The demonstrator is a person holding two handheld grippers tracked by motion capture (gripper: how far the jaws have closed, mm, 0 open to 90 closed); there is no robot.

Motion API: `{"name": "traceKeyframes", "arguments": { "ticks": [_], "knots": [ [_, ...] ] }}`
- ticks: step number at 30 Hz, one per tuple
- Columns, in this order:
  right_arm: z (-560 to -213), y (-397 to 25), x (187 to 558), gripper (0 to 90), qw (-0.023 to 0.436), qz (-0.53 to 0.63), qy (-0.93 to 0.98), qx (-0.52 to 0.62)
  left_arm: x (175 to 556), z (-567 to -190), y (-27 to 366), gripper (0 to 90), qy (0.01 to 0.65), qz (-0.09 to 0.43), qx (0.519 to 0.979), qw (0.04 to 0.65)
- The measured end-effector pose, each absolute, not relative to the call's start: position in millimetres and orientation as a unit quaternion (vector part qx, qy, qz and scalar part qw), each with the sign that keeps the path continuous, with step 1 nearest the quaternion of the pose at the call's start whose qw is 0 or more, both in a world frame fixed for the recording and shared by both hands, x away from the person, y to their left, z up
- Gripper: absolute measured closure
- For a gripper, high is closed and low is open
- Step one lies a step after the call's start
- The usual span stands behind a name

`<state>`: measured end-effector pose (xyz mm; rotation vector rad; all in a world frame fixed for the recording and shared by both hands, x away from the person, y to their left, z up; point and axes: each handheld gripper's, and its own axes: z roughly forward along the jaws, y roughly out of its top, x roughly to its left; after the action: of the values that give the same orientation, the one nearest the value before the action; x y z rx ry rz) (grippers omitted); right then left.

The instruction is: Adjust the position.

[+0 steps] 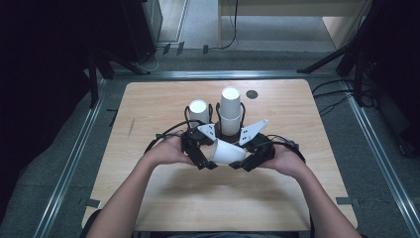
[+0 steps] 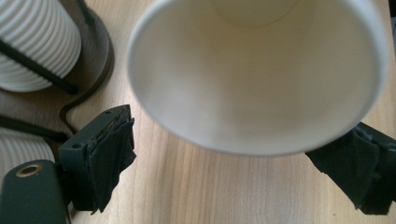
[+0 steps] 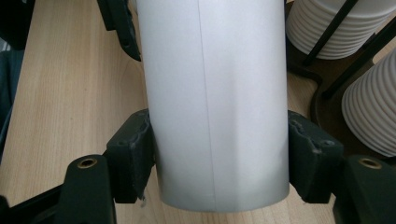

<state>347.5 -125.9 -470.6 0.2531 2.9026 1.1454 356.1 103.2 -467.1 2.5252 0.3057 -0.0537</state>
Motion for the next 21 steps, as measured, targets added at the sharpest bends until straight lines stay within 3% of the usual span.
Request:
{"name": "traceKeyframes", "arguments": {
  "ticks": [21],
  "knots": [
    [-470, -130, 348, 32.7, 0.003, 0.373, 0.924, 0.087, 351, -473, 121, 7.9, 0.148, -0.042, 0.915, 0.372]
  ]
}}
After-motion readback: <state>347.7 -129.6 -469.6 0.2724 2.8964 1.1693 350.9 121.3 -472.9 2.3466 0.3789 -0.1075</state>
